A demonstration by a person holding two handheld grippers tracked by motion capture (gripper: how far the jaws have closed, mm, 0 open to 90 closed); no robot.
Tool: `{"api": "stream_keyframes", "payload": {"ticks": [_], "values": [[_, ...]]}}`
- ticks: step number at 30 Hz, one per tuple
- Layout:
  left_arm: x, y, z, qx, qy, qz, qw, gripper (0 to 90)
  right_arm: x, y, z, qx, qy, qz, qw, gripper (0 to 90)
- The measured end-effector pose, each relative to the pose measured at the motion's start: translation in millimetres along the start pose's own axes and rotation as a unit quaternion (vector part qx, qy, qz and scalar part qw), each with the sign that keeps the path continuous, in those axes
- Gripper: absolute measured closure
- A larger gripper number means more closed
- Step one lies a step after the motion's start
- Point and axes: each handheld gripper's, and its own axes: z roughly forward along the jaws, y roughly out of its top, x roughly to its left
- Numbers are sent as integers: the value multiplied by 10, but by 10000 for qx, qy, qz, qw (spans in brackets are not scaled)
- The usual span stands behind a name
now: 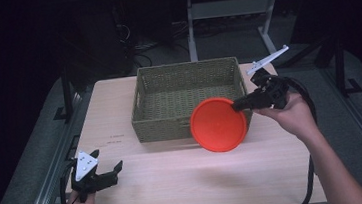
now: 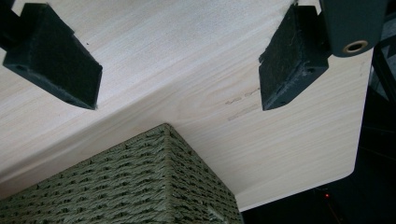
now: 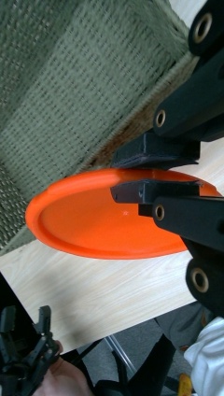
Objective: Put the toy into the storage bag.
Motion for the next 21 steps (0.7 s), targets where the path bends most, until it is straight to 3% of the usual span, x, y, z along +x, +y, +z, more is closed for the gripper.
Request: {"api": "stream_keyframes", "payload": {"ticks": [21], "values": [[2, 2, -4, -8, -9, 2, 10000, 128, -60, 390, -17, 80, -160, -30, 9998, 824]]}}
